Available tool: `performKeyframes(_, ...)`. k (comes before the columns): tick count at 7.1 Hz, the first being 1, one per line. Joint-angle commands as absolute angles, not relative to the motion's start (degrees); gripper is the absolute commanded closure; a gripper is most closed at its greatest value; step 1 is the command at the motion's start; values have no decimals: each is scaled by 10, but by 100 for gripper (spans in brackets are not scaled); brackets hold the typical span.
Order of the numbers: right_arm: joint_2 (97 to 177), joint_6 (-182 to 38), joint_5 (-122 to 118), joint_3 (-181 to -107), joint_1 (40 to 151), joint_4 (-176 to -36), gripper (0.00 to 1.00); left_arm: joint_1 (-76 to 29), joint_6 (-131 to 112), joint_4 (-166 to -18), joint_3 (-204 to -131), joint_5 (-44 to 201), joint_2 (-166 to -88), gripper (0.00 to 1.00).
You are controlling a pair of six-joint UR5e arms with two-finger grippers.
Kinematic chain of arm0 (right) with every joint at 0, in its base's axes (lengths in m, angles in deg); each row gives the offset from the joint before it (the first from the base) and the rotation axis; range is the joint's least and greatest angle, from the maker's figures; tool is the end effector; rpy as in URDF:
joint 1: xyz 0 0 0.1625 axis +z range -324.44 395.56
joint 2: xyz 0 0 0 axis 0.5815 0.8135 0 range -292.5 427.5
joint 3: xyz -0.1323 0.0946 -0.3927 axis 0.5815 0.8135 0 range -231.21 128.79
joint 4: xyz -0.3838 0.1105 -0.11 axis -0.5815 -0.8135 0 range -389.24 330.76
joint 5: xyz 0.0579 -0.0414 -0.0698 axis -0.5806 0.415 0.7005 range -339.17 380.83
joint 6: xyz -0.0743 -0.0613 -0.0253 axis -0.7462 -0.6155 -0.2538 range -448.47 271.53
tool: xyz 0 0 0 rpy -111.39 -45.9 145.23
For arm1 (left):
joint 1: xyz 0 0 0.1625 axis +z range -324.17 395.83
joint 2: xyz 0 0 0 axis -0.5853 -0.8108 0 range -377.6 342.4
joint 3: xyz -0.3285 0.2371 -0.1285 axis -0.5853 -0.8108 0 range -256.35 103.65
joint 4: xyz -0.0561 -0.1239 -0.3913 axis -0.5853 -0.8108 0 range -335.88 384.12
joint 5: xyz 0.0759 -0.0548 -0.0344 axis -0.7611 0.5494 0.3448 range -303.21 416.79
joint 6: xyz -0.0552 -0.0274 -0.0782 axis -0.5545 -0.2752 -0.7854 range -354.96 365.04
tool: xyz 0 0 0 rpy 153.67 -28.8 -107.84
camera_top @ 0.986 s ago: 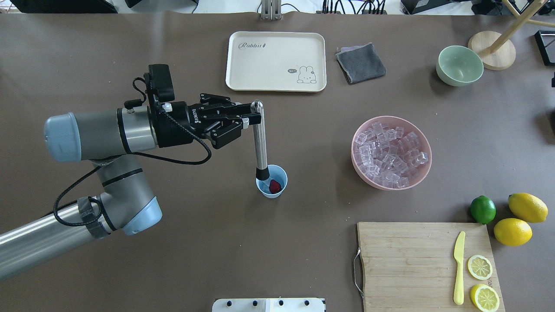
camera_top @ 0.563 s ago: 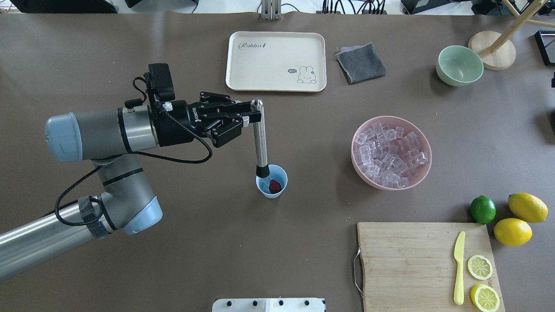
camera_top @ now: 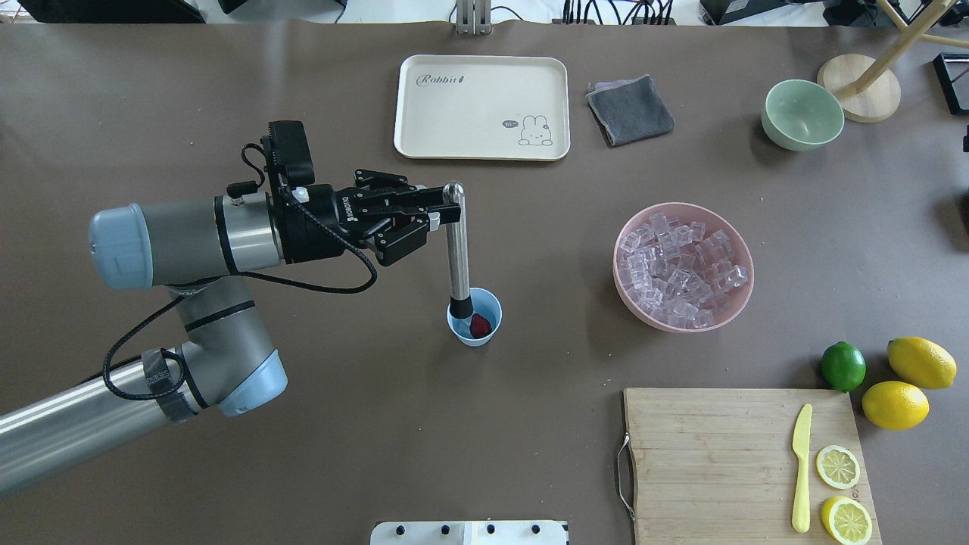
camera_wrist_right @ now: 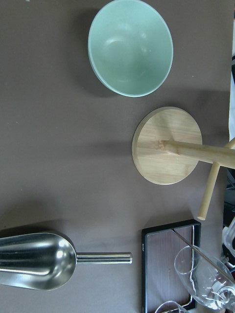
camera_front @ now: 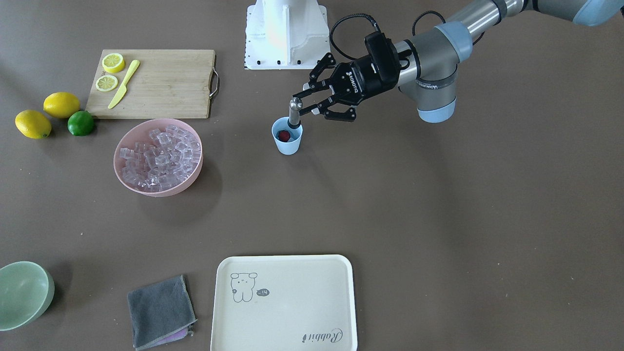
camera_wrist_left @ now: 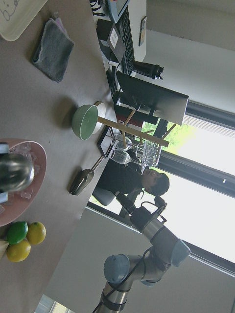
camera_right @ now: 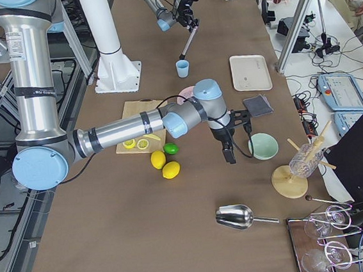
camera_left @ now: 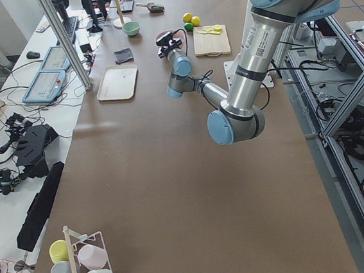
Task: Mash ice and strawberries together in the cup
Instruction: 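Press the pestle down onto the ice and strawberry with the left gripper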
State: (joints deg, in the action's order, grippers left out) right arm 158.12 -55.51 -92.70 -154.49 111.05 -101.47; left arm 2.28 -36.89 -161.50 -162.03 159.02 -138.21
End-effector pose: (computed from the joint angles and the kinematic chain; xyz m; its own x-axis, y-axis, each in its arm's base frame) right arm -0.0373 -0.5175 0.5298 0.8198 0.0970 0.5644 -0.2740 0.9319 0.2378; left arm 0.4363 -0.4240 0.2185 -0.0040 0.8751 -0.4840 0.5885 0.3934 0.7064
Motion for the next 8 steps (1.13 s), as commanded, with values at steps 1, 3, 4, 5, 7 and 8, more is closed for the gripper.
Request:
performKeyframes(1,1584,-555,-926,-1547,1111,-1014,0,25,-369,-1615,-1620,1591,-1383,100)
performKeyframes(3,1585,-555,-926,-1546,1111,-1015,0,24,-368,-1613,-1615,1591,-1391,100)
performKeyframes(4,1585,-555,-926,-1545,1111,-1015,0,24,-368,-1612,-1615,1590,-1393,100)
performKeyframes(5,1585,-555,-926,-1545,1110,-1015,0,23,-368,-1609,-1614,1591,-1398,100)
performKeyframes(7,1584,-555,-926,-1541,1110,-1015,0,18,-368,-1608,-1595,1590,-1406,100)
performKeyframes(8,1584,-555,-926,-1540,1110,-1015,0,16,-368,-1608,-1589,1590,-1407,100)
